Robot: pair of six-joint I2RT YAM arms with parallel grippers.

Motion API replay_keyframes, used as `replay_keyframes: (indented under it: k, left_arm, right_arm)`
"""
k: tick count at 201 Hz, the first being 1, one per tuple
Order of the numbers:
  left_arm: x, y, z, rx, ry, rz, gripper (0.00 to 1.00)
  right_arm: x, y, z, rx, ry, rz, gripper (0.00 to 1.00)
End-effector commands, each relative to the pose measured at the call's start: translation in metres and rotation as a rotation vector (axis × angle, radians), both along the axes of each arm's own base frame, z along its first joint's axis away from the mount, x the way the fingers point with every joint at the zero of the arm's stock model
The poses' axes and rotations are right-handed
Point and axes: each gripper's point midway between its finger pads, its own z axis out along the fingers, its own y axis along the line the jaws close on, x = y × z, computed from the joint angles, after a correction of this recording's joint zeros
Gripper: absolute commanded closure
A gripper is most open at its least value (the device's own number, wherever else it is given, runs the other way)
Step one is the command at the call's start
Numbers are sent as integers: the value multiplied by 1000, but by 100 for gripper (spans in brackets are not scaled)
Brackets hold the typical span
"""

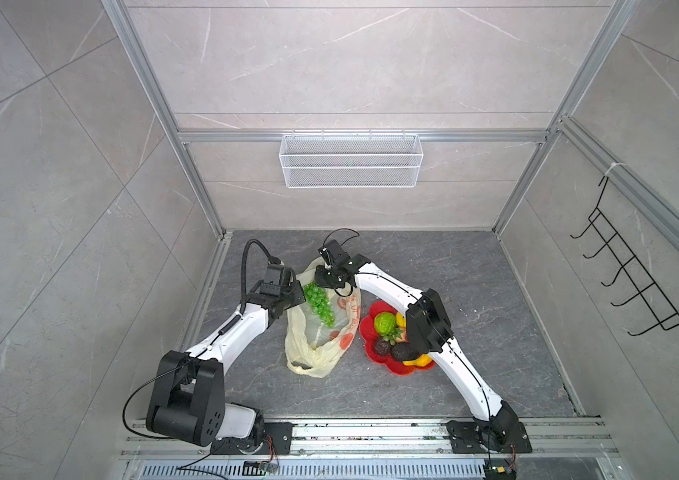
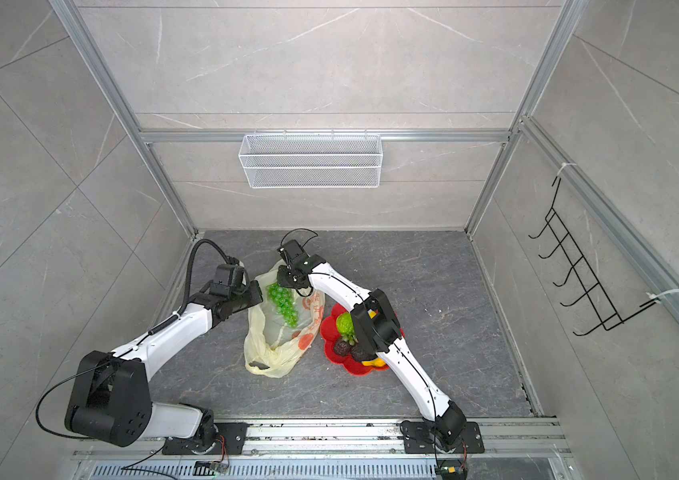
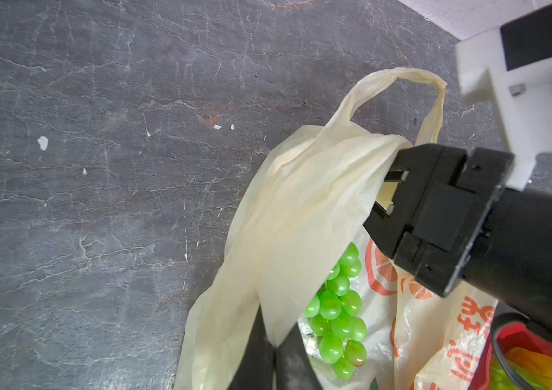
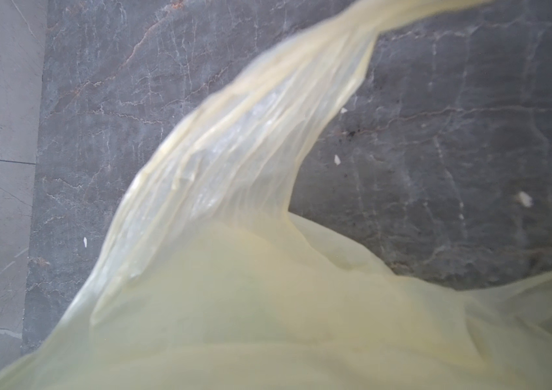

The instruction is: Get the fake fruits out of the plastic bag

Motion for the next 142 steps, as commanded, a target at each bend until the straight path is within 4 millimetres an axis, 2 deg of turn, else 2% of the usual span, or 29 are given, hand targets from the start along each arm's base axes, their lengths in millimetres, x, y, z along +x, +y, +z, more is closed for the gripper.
replay_keyframes:
  k: [1, 42, 56, 81, 100, 118, 142]
  left_arm:
    - [2, -1, 4, -21, -18, 8, 100]
    - [1, -1, 2, -21, -14, 9, 100]
    - [1, -1, 3, -22, -14, 11, 100]
    - [0, 0, 2, -20, -14, 10, 100]
    - [0, 0, 2, -19, -13, 11, 100]
    - [0, -1, 2, -20, -13, 10, 100]
    - [0, 0, 2, -18, -14, 11, 100]
  right_arm:
    - [1, -1, -10, -14, 13, 17, 66]
    - [0, 5, -15, 5, 30, 27, 50]
    - [-1, 6, -15, 17, 41, 24, 48]
    - [-3, 8, -4, 51, 42, 13, 46]
    - [-3, 12, 2, 93, 41, 13, 41]
    - [-5, 19, 3, 118, 49, 36, 41]
    - [-8, 20, -4, 115, 72, 48, 47]
